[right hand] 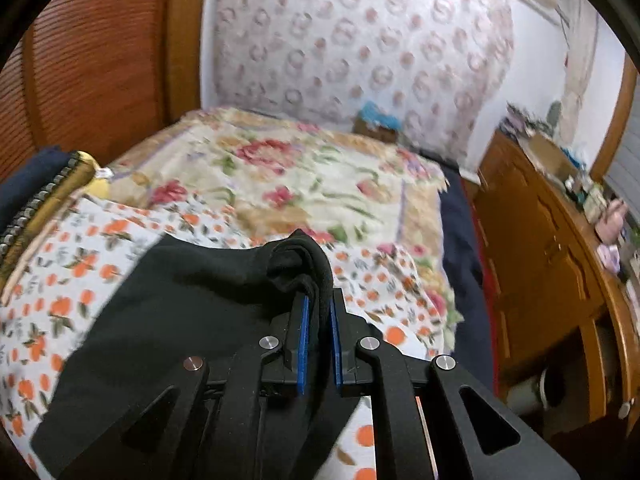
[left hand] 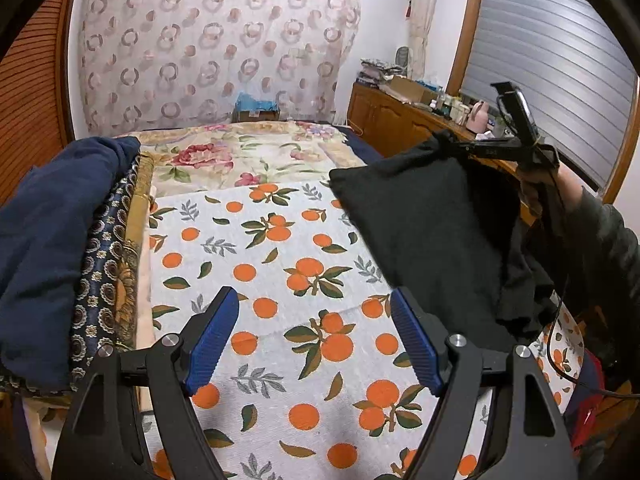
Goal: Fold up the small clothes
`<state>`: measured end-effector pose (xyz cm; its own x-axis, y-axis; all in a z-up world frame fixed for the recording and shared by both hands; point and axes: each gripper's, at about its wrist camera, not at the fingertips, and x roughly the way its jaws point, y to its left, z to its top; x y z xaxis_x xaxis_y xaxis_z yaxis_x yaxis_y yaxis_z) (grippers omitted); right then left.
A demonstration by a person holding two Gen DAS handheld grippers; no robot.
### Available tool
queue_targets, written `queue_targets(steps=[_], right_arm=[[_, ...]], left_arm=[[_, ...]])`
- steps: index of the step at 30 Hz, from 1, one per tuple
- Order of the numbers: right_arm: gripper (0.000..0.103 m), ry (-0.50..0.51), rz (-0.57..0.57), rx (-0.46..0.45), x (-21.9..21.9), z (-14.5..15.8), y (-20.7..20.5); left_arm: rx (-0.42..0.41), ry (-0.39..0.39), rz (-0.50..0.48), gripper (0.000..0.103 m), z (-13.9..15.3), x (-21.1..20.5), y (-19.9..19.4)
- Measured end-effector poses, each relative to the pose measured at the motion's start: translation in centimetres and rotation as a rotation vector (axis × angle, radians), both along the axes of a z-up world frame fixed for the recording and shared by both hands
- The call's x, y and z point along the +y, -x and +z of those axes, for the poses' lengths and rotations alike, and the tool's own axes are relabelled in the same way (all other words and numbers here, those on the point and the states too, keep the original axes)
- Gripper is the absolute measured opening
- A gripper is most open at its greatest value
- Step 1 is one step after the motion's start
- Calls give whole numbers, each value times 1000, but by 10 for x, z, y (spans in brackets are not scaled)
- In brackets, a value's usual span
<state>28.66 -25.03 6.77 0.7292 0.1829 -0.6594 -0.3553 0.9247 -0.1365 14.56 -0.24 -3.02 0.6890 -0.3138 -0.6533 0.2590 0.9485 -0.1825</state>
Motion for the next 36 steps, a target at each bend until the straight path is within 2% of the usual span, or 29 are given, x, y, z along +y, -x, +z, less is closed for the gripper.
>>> queue_targets(steps=[2,3,4,5,6,9,13,17,19,21,22,32,36], right_arm=[[9,-15,-34,47,-4,-9,-16],[14,-11,-58,50,-6,-12,-20],[18,0,-78,49,-6,-13,-24],[29,8,-96,45,-4,-14,-27],[36,3,-107,42,-4,-14,-28],[36,-35,-106,40,-2,-7,-24],[36,-94,-66,10,-5,5,10],[36,-110,-20,-9,-6,-1,51],[41,-111,8,-16,-4,-4,71],[56,-118,44,-27,-1,-7,91],[57,-122,50,-31,0,-10,99],[57,-144,59,17,-19,-25,157],[57,-162,76,21,-19,-19,170]], left_arm=[[9,-2,-3,79,-2,-2,-1],[12,-5,-5,79,-3,-4,-2],[14,-7,-6,79,-3,-5,-2],[18,-10,-9,79,-4,-7,-2],[21,-13,-11,79,-4,-9,-2],[26,-16,-19,79,-6,-14,-4],[35,-11,-30,79,-9,-23,-6],[34,-14,-51,79,-10,-35,-3],[30,-15,-60,79,-9,-41,0],[24,-12,-67,79,-6,-46,5],[21,-11,-71,79,-5,-49,7],[-21,-33,-115,79,13,-78,38],[-22,-33,-121,79,13,-83,45]])
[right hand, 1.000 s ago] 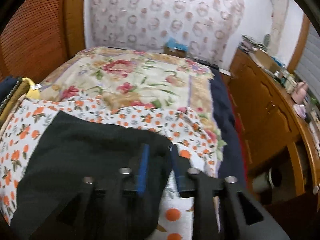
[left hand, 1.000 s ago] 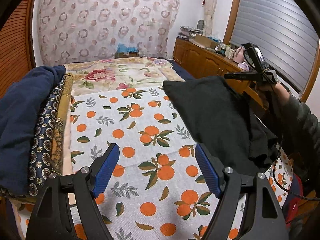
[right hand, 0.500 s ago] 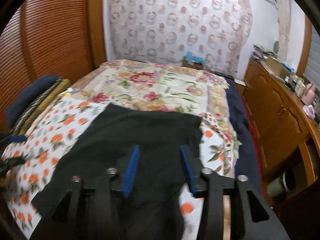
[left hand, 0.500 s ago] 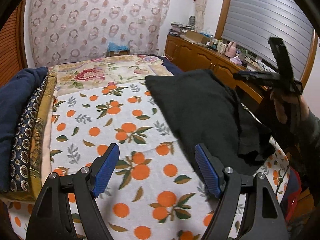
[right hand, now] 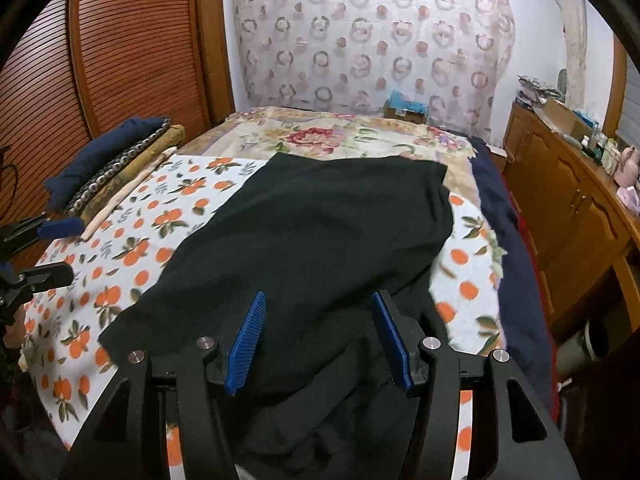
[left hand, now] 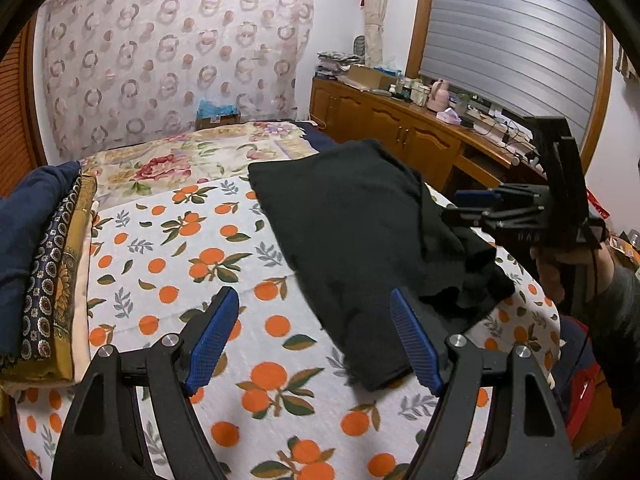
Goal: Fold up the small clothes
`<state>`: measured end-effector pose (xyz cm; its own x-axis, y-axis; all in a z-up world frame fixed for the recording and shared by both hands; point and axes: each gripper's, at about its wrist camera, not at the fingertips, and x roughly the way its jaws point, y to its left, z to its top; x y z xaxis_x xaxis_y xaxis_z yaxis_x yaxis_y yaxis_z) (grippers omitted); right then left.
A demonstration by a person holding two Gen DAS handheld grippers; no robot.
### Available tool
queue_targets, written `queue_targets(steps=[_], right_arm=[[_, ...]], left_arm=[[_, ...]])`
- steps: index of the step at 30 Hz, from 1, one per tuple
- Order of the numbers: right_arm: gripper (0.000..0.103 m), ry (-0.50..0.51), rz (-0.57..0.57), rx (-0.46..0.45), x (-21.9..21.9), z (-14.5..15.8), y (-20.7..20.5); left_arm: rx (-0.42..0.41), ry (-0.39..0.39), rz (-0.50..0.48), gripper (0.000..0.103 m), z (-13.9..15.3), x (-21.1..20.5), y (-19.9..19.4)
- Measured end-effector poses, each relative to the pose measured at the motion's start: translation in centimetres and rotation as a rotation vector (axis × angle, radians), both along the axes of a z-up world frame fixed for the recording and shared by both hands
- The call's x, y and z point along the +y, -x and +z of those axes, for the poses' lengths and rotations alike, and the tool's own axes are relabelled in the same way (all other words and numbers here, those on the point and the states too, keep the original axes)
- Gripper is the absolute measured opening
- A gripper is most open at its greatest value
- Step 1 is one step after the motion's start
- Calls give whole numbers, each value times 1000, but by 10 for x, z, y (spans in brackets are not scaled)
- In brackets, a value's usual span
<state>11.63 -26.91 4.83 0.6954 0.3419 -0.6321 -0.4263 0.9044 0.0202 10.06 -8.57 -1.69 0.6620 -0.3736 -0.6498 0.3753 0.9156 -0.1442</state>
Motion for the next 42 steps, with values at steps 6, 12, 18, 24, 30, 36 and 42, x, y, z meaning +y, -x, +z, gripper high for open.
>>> queue_targets(steps=[6,12,18,24,30,36,42], right_arm=[[57,3,11,-7,0,1,17],[57,-4,22,-2,3,-4,28],[57,23,36,16,17,-12,25],[13,102,14,19,22,-23,18],[2,23,-12,-60,-8,-6,43],[2,-27,-148,-65,-62,-1,66],[21,40,-253,-31,-72,-12,67]], left_arm=[[-11,43,20,82,5,1,11],[-17,53,39,84,9,4,18],[-30,32,33,84,15,2,22],[-20,35,28,84,9,2,22],[28,53,32,84,-5,0,15],[59,64,24,84,-15,-7,10],[82,43,11,83,-23,-18,6]])
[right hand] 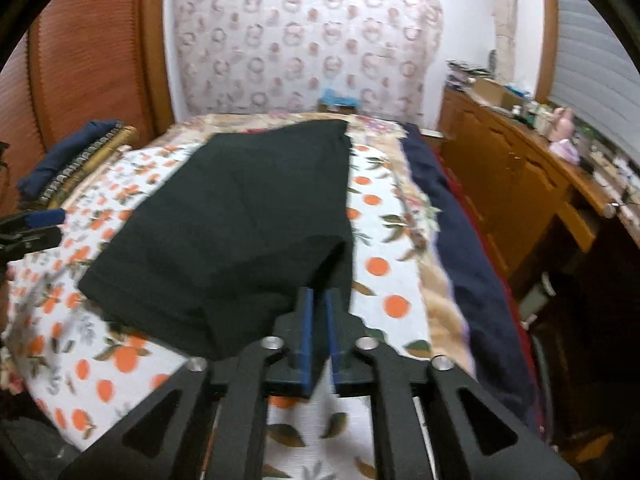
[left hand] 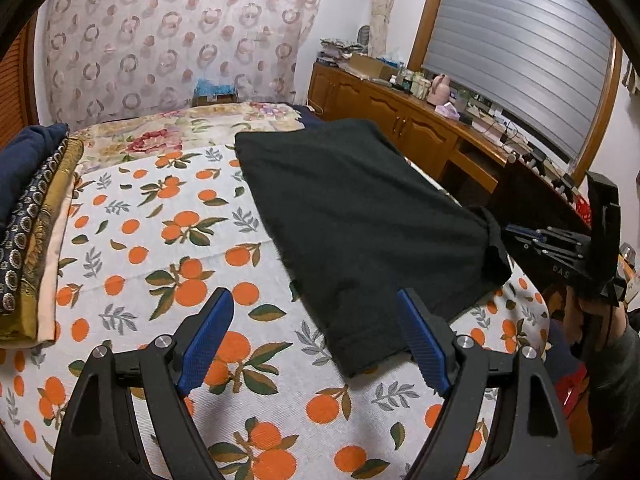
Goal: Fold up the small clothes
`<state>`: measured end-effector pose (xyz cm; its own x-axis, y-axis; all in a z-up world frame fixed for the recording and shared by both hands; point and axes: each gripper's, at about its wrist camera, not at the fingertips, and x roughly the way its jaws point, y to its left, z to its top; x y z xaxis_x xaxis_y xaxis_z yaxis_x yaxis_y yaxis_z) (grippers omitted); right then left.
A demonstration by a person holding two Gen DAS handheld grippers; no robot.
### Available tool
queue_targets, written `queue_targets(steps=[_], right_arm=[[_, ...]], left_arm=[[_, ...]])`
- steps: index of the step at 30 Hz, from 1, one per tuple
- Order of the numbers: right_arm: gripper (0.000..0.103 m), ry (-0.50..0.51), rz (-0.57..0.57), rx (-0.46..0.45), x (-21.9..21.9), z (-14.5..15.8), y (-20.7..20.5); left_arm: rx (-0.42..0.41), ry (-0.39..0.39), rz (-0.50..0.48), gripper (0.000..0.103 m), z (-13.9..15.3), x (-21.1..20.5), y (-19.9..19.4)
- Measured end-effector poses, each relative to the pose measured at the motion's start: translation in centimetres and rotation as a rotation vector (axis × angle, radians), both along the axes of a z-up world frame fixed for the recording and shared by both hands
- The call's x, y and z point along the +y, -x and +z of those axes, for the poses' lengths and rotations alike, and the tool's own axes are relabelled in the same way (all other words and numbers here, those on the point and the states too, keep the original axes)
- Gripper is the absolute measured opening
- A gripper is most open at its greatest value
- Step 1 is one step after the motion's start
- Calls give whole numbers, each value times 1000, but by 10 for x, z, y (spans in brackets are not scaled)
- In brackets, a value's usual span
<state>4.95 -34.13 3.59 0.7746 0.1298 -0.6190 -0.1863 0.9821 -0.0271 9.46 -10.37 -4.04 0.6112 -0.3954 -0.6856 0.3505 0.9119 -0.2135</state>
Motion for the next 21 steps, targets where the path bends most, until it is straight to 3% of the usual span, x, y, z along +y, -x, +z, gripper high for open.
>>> queue_targets(steps=[3,6,11,16,21], right_arm=[[46,-56,-5,-23,-1,7,2],[49,-107,10,-37,4,10,2],[50,-99,84,-46,21,6,1],[50,-49,111,-31,35,-2,-5],[50,-14,83,35,21,-11,-18]], left_arm=[[10,-16,-4,83,-5,-6,-2],[24,-31,-5,83,-11,-9,-5],[36,-34,-12,83,-15,-15,-5],[46,-37,-18,83,-17,-18,-2],[52,-38,-22,83,-18,-18,-2]])
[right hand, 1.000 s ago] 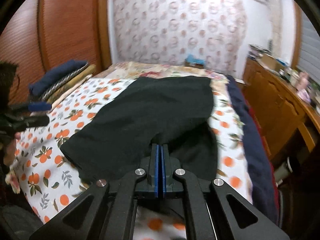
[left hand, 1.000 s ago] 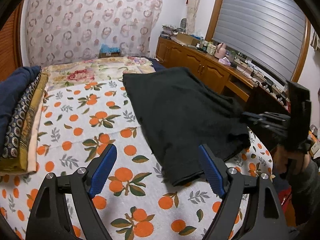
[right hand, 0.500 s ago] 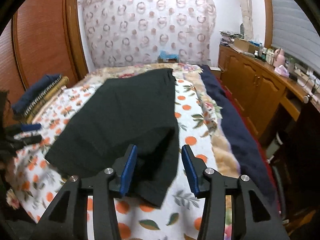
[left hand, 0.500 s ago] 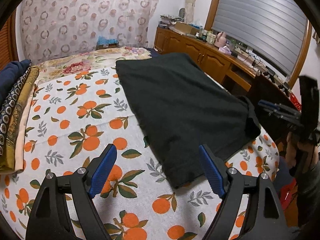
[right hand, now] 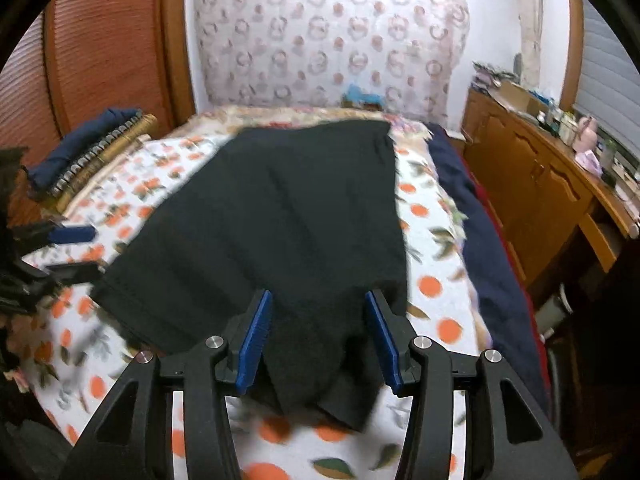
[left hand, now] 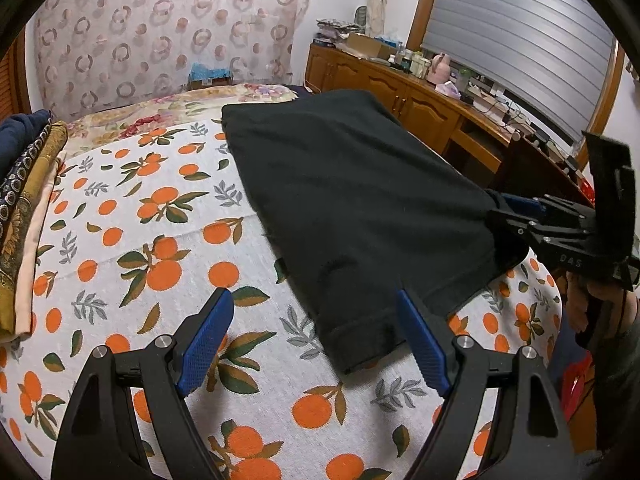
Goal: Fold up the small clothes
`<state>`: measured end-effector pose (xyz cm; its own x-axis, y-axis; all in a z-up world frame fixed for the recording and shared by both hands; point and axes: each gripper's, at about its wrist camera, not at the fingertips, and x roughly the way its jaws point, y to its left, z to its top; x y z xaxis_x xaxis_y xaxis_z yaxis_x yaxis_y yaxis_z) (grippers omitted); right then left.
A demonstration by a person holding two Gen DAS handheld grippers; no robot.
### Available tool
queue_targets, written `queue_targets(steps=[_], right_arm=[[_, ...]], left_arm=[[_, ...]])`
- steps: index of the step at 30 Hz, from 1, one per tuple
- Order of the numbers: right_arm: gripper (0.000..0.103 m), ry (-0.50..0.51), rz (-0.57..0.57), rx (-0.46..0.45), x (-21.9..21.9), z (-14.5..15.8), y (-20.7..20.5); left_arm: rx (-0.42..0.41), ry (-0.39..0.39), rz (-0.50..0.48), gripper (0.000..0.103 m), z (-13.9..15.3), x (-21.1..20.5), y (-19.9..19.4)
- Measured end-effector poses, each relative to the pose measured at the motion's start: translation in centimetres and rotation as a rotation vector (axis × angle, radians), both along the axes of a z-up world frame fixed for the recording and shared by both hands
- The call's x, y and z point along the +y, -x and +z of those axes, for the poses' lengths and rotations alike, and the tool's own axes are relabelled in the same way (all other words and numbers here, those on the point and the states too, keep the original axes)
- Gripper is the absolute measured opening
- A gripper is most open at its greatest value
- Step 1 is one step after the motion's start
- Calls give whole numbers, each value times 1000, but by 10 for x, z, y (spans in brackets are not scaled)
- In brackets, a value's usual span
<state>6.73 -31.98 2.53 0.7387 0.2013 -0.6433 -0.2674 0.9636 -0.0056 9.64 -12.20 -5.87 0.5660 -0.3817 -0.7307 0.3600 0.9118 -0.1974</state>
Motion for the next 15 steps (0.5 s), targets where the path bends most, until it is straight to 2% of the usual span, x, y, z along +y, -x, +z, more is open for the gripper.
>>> queue_targets(steps=[4,8,13,14,15], right_arm=[[50,-45,-75,29,-38,-2,9],[50,-155,-113,53,-78,-6,20],[50,-226,-70,65,-81,-6,16],[50,-233,-56,69,-78,-7,13],[50,-233,-48,72,-74,-10,13]], left_arm=[[1,1,1,83,0,0,0],[10,-4,3,83,-1,-2,0],[42,25,-18,84,-5,-3,-4],[48,32,-24,81,-6,-3,-4],[52,33,-28,72,-7,-3,-5]])
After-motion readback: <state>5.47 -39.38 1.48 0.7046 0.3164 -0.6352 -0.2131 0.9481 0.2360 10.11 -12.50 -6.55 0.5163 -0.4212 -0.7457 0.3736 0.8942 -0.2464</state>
